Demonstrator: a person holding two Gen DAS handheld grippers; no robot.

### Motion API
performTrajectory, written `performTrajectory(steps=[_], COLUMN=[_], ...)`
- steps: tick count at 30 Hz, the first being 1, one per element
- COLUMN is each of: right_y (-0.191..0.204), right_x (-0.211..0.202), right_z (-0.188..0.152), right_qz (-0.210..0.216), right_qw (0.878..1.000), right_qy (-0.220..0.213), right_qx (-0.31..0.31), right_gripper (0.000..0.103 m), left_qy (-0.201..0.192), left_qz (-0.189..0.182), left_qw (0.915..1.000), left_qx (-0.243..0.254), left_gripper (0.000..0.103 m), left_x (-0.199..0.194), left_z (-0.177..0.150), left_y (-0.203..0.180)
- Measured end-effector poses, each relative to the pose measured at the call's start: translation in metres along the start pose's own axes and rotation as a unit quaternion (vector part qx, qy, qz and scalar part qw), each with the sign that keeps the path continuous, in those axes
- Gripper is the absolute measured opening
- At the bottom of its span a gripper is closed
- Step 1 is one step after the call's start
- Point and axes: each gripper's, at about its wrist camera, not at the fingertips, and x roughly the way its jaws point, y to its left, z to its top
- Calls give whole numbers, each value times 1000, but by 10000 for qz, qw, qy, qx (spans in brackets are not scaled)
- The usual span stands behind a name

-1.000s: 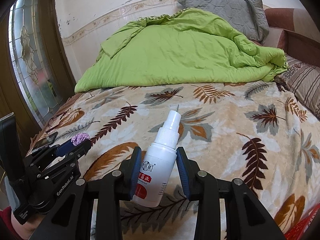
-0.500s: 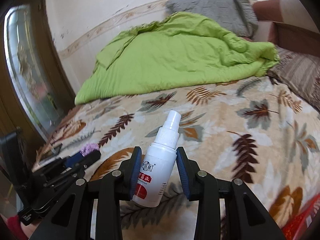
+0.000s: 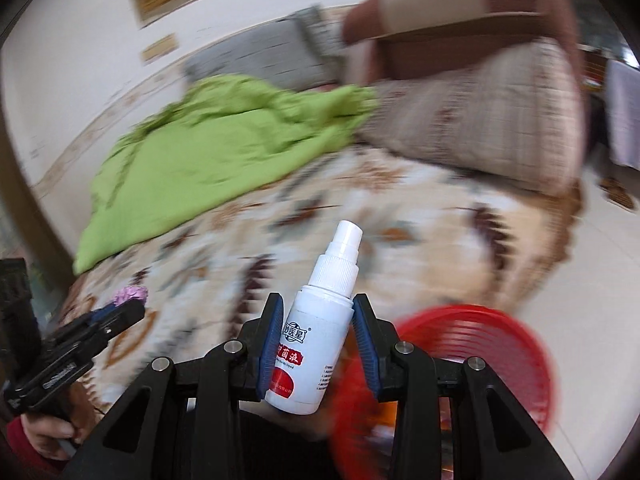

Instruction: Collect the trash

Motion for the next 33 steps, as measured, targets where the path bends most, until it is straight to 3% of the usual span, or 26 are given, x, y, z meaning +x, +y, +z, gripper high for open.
performTrajectory(steps=[5,7,8,10,11,12,14,19,21,24,26,28,33], right_y=[-54,-68,-72,-81,-83,-83,-80,-40,-22,2,15,23,35], right_x=[-31,-35,-34,-35,-37,-38,-41,-46,-49,-56,-59,-63,-66], right_z=[-5,-10,-12,-16,-17,-18,-19,-24,-29,-37,-44,-52,-66], right_qz=[-581,-747,-777,-864,-937,-1007,-1128,-1983,-2135,-2190,-2447,-2650,-2703], right_qw=[9977,9960,9956,9943,9935,9928,9916,9799,9766,9747,9681,9625,9613], right_qy=[-81,-16,25,61,46,31,10,-187,-252,-445,-525,-586,-511], right_qx=[340,482,518,625,643,647,633,141,51,-53,-69,-28,157], right_gripper=[40,41,49,58,61,63,70,87,95,101,103,103,103], left_qy=[544,814,865,831,795,724,523,-55,-305,-492,-529,-479,-346], left_qz=[-737,-788,-775,-763,-752,-668,-451,125,533,988,1297,1570,2288], left_qw=[9957,9931,9927,9933,9937,9950,9975,9999,9981,9939,9901,9862,9729], left_qx=[153,287,312,260,225,193,138,35,57,-1,-131,-200,9], left_gripper=[25,38,46,51,59,67,74,90,96,99,103,103,103], left_x=[56,75,80,78,76,71,54,-4,-29,-60,-74,-82,-88], left_z=[8,5,3,1,1,2,2,-3,-9,-21,-31,-41,-65], left_y=[-54,-68,-72,-71,-69,-65,-54,-26,-13,5,17,24,32])
